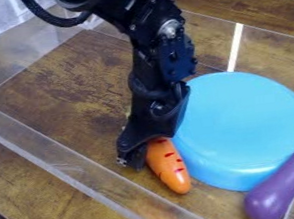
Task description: Put the carrot on the blue tray
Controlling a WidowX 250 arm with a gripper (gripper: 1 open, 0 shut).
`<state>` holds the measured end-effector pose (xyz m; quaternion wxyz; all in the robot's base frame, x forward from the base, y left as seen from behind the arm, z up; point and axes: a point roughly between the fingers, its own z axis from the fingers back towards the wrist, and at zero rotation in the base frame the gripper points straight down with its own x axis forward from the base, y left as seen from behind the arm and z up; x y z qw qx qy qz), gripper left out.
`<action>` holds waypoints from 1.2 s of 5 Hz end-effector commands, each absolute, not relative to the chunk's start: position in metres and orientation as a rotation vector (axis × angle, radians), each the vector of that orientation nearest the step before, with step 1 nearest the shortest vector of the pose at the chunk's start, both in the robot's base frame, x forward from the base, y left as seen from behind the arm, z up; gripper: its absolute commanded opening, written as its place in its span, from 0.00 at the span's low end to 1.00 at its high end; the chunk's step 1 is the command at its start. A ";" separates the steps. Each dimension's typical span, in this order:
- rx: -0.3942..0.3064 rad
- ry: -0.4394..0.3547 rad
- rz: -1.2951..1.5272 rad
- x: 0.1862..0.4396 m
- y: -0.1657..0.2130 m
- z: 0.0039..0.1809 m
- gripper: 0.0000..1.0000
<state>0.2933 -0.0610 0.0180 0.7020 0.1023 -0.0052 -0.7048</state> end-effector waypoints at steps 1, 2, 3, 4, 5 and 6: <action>0.244 -0.080 -1.540 0.308 -0.070 0.026 0.00; 0.241 -0.075 -1.513 0.306 -0.069 0.026 0.00; 0.238 -0.070 -1.483 0.310 -0.081 0.027 0.00; 0.235 -0.065 -1.453 0.313 -0.092 0.028 0.00; 0.232 -0.061 -1.432 0.312 -0.092 0.028 0.00; 0.230 -0.058 -1.410 0.311 -0.092 0.029 0.00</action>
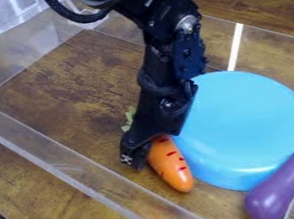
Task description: Put the carrot on the blue tray
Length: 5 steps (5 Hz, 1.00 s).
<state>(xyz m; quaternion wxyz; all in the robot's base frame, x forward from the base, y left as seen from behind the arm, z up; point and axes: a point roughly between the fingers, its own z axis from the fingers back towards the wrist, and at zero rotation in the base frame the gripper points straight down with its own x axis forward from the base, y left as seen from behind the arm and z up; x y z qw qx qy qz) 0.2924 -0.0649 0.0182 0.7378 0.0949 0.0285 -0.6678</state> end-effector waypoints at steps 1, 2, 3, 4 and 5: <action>0.228 -0.060 -1.425 0.308 -0.084 0.029 0.00; 0.227 -0.061 -1.439 0.305 -0.076 0.029 0.00; 0.226 -0.062 -1.454 0.308 -0.082 0.029 0.00; 0.224 -0.064 -1.470 0.312 -0.088 0.028 0.00; 0.223 -0.065 -1.483 0.311 -0.083 0.028 0.00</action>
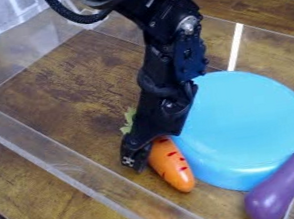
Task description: Put the carrot on the blue tray
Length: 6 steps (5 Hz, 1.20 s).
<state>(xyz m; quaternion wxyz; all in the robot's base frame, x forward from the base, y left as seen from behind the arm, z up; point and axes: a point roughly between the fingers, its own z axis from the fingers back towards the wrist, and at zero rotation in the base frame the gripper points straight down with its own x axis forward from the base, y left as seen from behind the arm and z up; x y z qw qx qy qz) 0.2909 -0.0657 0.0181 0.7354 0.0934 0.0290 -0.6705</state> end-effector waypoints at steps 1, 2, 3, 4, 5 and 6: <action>0.222 -0.067 -1.496 0.310 -0.078 0.029 0.00; 0.221 -0.068 -1.509 0.310 -0.073 0.029 0.00; 0.220 -0.061 -1.458 0.314 -0.075 0.035 0.00; 0.218 -0.054 -1.405 0.318 -0.076 0.040 0.00; 0.215 -0.055 -1.422 0.312 -0.081 0.038 0.00; 0.214 -0.055 -1.438 0.306 -0.087 0.036 0.00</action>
